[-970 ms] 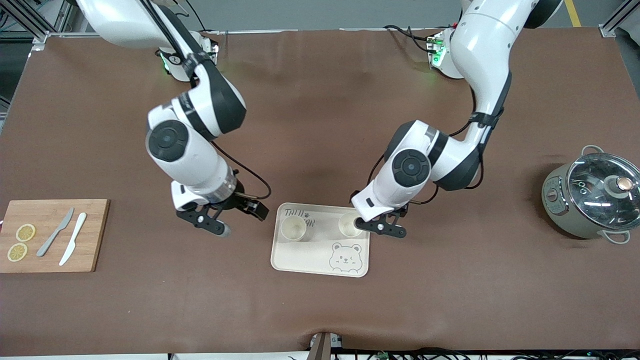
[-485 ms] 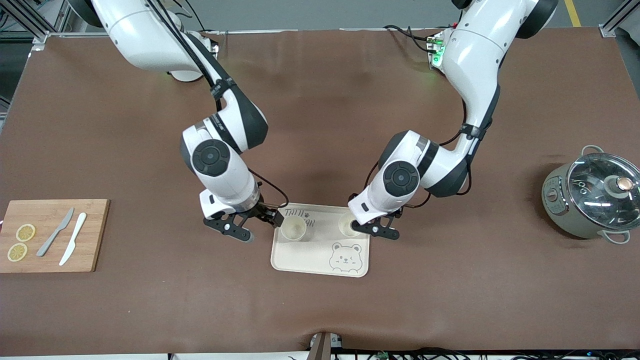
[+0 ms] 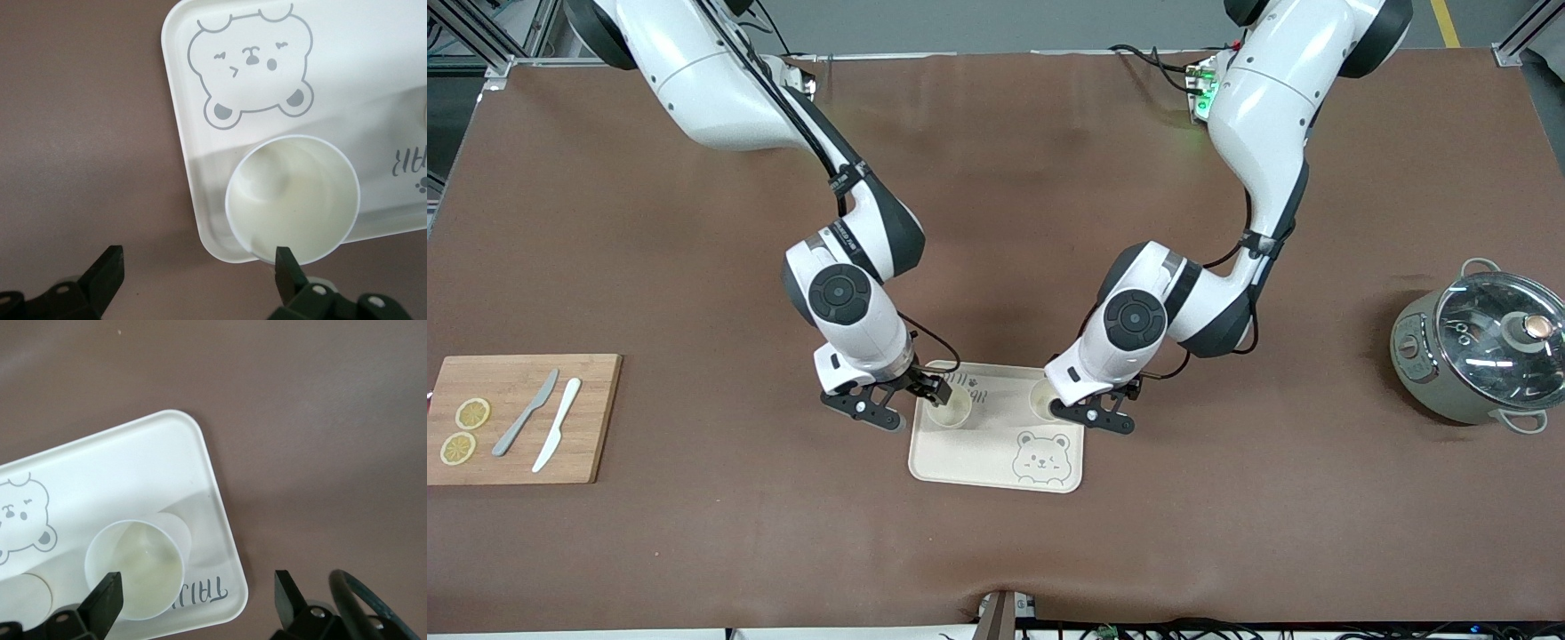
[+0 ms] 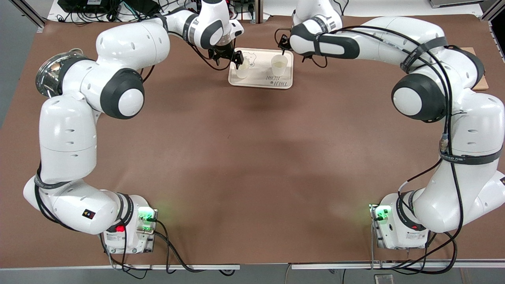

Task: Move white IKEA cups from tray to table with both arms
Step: 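Close the left gripper and the right gripper on the cup rims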

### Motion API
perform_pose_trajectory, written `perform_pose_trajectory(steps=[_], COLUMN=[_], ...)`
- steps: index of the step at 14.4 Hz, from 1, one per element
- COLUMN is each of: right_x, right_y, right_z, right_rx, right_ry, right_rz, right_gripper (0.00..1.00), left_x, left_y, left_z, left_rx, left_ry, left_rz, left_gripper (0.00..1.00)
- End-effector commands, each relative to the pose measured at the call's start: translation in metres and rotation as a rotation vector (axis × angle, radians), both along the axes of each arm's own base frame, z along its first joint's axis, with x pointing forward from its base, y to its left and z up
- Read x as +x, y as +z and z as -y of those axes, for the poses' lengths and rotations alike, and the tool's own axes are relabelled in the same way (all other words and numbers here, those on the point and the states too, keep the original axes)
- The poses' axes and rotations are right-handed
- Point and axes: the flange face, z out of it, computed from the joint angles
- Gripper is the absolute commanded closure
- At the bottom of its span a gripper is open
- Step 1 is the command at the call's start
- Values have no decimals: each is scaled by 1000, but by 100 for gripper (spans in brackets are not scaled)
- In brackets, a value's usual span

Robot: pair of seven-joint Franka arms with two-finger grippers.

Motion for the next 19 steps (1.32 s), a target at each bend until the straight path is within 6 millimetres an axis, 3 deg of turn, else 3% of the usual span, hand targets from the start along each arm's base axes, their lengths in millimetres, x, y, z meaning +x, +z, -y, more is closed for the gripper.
perform_pose_trajectory(steps=[1,10,18,19], right_x=[3,-3,-6,-5], right_y=[-10,-55,-67,-67], right_z=[-5,-18,-24,-24], right_rx=[-28,-68,-53,-52], right_ry=[-1,-5,4,3], right_rz=[19,53,60,61], right_gripper=[0,0,1,18], left_x=[4,8,9,9], left_y=[1,-14,-18,-18], left_z=[4,7,10,10], left_rx=[10,-13,-28,-29], left_ry=[5,4,-10,-9], left_rz=[28,60,79,82], left_gripper=[0,0,0,0])
